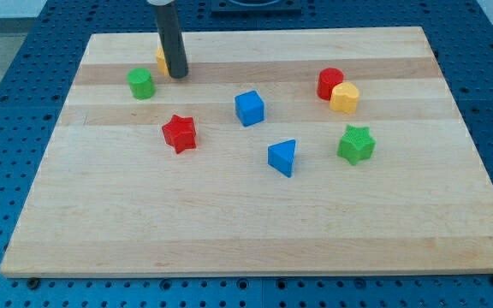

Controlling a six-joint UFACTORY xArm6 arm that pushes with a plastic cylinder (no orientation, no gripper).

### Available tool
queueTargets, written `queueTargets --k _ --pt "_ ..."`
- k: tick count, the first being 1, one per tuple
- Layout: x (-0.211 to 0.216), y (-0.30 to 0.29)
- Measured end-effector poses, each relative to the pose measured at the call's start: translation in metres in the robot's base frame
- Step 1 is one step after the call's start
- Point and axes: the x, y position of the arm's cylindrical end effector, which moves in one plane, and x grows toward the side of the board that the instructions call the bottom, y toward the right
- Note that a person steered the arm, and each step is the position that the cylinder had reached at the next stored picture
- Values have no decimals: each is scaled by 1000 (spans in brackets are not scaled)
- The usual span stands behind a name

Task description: Move yellow hexagon towards left side

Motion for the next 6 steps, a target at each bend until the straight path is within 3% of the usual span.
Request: queueTargets --k 3,6 --pt "0 -15" --pt "-25 20"
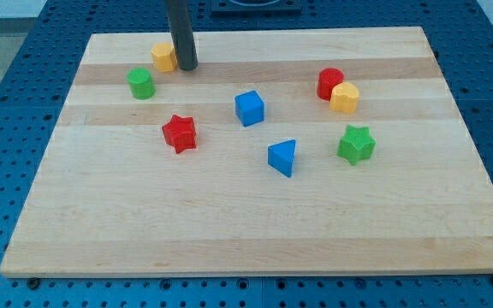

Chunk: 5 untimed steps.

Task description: Move yellow hexagon towards left side

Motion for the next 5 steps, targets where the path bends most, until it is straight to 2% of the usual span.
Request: queueTargets --k 3,5 --pt "-10 -73" --pt "-10 -100"
